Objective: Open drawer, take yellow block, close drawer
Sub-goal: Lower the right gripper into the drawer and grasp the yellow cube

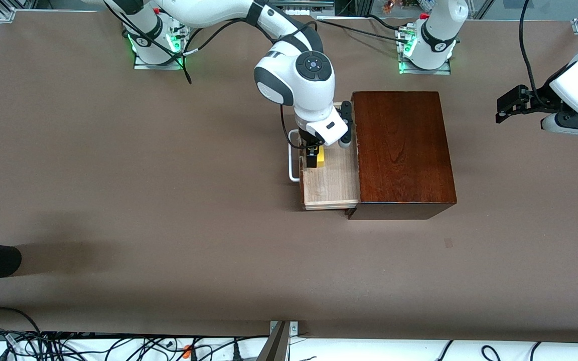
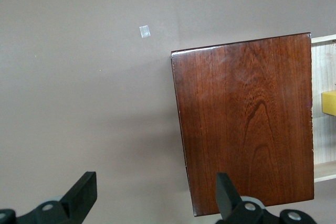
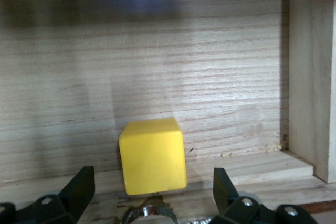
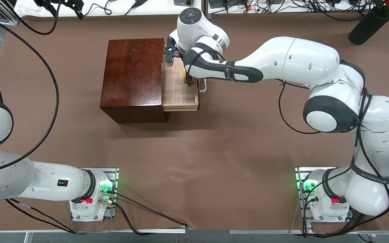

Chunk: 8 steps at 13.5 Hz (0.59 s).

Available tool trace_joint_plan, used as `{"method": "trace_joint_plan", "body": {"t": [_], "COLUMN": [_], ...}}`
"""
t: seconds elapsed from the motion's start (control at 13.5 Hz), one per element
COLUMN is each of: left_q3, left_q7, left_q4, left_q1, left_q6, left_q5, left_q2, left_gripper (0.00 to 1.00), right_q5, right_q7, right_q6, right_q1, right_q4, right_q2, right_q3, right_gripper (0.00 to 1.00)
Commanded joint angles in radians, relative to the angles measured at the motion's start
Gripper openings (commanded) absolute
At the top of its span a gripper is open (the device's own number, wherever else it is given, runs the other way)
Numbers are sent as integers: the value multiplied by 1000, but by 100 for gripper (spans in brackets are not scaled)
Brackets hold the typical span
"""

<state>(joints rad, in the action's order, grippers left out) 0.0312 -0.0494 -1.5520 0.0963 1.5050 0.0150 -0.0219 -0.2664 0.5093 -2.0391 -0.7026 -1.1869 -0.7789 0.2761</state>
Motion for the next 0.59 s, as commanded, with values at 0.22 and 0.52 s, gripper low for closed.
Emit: {"method": "trace_joint_plan", "body": {"t": [0.22, 0.52], "left_q3": [4, 7], "left_q7": [-26, -26], "left_q4": [21, 29], "left_q1": [0, 0], "left_q6": [-11, -8], "left_q5": [6, 6], "left_q2": [-6, -18], "left_gripper": [100, 100], "right_q5": [-27, -33], "right_q7": [11, 6], "right_q6": [-4, -16], "right_q1": [-12, -14], "right_q4": [38, 38], "right_q2": [-43, -60], "right_q3": [-8, -8], "right_gripper": [100, 95]}}
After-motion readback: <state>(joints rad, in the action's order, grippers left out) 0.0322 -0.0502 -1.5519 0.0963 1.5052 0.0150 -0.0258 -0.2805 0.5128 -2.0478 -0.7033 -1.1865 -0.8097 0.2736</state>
